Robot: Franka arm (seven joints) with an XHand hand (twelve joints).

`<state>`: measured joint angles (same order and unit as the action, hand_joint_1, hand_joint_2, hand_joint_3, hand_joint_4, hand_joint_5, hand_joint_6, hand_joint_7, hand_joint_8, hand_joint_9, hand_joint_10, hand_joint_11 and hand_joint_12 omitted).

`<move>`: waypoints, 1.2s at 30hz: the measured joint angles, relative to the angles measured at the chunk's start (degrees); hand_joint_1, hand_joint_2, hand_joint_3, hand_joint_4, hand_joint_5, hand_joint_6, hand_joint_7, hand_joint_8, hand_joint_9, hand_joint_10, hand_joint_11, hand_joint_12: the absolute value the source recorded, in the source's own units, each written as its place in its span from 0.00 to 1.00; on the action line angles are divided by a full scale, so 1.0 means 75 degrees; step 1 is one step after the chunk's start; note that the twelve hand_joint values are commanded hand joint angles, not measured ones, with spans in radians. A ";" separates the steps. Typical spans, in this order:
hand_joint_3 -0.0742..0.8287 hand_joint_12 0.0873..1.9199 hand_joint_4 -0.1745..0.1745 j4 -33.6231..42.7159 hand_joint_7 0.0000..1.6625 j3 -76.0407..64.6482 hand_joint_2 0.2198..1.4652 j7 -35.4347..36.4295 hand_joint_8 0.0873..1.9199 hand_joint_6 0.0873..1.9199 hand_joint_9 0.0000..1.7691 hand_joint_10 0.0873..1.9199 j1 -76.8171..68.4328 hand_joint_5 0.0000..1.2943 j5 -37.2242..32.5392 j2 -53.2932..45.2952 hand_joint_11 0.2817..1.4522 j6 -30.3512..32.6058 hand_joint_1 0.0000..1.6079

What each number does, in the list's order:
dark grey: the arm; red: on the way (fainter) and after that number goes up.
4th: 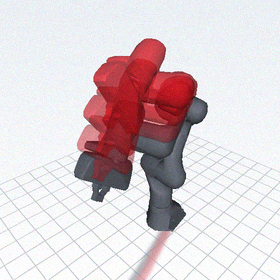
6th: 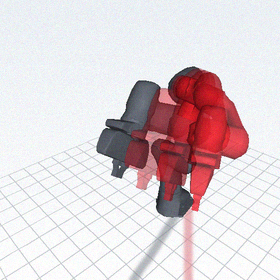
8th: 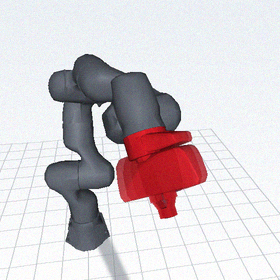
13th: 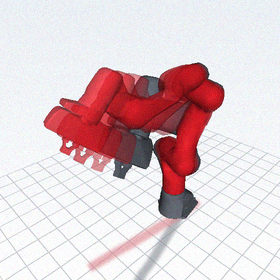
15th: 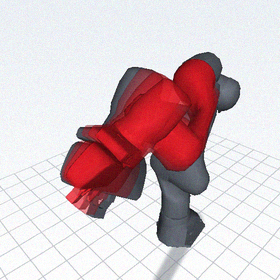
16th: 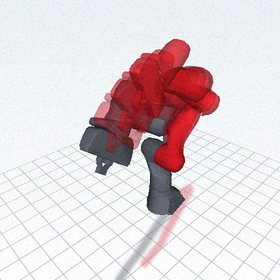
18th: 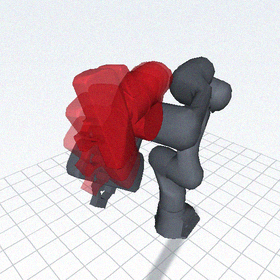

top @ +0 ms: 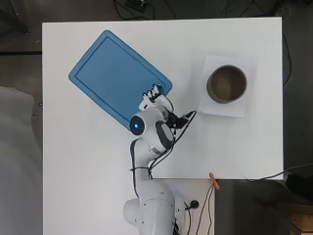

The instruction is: Teleoperate dual arm-hand system to remove items from a box

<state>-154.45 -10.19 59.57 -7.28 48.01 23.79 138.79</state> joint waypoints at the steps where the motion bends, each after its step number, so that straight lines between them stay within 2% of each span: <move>1: 0.09 0.44 0.28 -0.0001 0.37 -0.0002 0.86 0.0360 0.87 0.85 0.42 0.72 -0.0025 0.39 -0.0166 0.0101 0.25 -0.0011 0.80; 4: 0.08 0.42 0.28 0.0123 0.38 0.0093 0.86 0.1348 0.84 0.90 0.42 0.69 -0.0109 0.38 -0.0821 0.0692 0.26 -0.0159 0.80; 6: 0.08 0.39 0.09 0.0265 0.40 0.0194 0.85 0.1561 0.82 0.85 0.43 0.68 -0.0154 0.41 -0.1330 0.1135 0.26 -0.0249 0.81; 8: 0.08 0.37 0.02 0.0479 0.41 0.0317 0.84 0.1598 0.82 0.82 0.43 0.68 -0.0199 0.43 -0.1669 0.1377 0.27 -0.0402 0.82; 9: 0.08 0.39 0.05 0.0658 0.40 0.0377 0.84 0.1578 0.82 0.77 0.44 0.71 -0.0227 0.44 -0.1870 0.1402 0.27 -0.0495 0.82; 12: 0.08 0.57 0.06 0.1256 0.43 0.0382 0.85 0.1591 0.85 0.66 0.44 0.79 -0.0367 0.49 -0.3033 0.1400 0.25 -0.0439 0.74; 15: 0.08 0.61 0.06 0.1659 0.44 0.0119 0.86 0.2223 0.85 0.65 0.44 0.80 -0.0561 0.50 -0.4700 0.1406 0.24 -0.0115 0.73; 16: 0.08 0.71 0.40 0.1797 0.48 0.0040 0.84 0.2447 0.90 0.65 0.51 0.88 -0.0614 0.54 -0.5217 0.1409 0.31 -0.0011 0.67; 17: 0.08 0.82 0.67 0.1942 0.52 -0.0039 0.82 0.2694 0.95 0.65 0.59 0.93 -0.0668 0.56 -0.5684 0.1409 0.39 0.0101 0.63; 18: 0.08 0.90 0.83 0.2098 0.57 -0.0091 0.81 0.2907 0.98 0.65 0.67 0.97 -0.0703 0.58 -0.5989 0.1392 0.48 0.0175 0.60; 19: 0.08 0.94 0.92 0.2389 0.61 -0.0084 0.80 0.3111 1.00 0.65 0.73 0.98 -0.0746 0.60 -0.6250 0.1283 0.56 0.0165 0.59; 20: 0.08 0.97 0.97 0.2733 0.64 0.0045 0.80 0.3202 1.00 0.64 0.77 0.99 -0.0790 0.61 -0.6398 0.1047 0.62 0.0062 0.58; 22: 0.08 0.99 1.00 0.3332 0.64 0.0448 0.79 0.3362 0.99 0.64 0.79 1.00 -0.0868 0.62 -0.6520 0.0390 0.65 -0.0183 0.58; 23: 0.08 0.98 1.00 0.3573 0.61 0.0678 0.80 0.3526 0.90 0.64 0.75 1.00 -0.0911 0.61 -0.6602 -0.0007 0.62 -0.0309 0.58; 24: 0.08 0.96 0.64 0.3802 0.58 0.0983 0.80 0.3791 0.81 0.62 0.70 0.96 -0.0971 0.59 -0.6732 -0.0505 0.54 -0.0494 0.64; 25: 0.08 0.92 0.35 0.3924 0.57 0.1259 0.80 0.4024 0.75 0.60 0.66 0.90 -0.1022 0.58 -0.6815 -0.0914 0.47 -0.0658 0.69; 26: 0.08 0.89 0.18 0.3985 0.56 0.1498 0.79 0.4208 0.71 0.59 0.64 0.85 -0.1072 0.57 -0.6866 -0.1257 0.42 -0.0783 0.73; 27: 0.08 0.86 0.08 0.4024 0.56 0.1711 0.79 0.4381 0.69 0.58 0.62 0.80 -0.1126 0.57 -0.6933 -0.1530 0.38 -0.0899 0.74; 29: 0.08 0.78 0.02 0.4055 0.56 0.2176 0.79 0.4954 0.66 0.59 0.61 0.70 -0.1257 0.56 -0.7117 -0.1695 0.31 -0.1082 0.76; 31: 0.08 0.76 0.00 0.4065 0.57 0.2495 0.79 0.5575 0.65 0.59 0.61 0.66 -0.1348 0.56 -0.7200 -0.1506 0.30 -0.1205 0.76; 34: 0.08 0.73 0.06 0.4093 0.59 0.2605 0.78 0.5921 0.59 0.63 0.63 0.55 -0.1374 0.54 -0.7082 -0.1256 0.30 -0.1356 0.76; 36: 0.08 0.77 0.02 0.4026 0.58 0.2607 0.79 0.5840 0.62 0.62 0.64 0.60 -0.1423 0.54 -0.7317 -0.1231 0.32 -0.1648 0.76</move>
<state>-124.26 9.37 103.38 -17.96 -6.87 14.56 126.43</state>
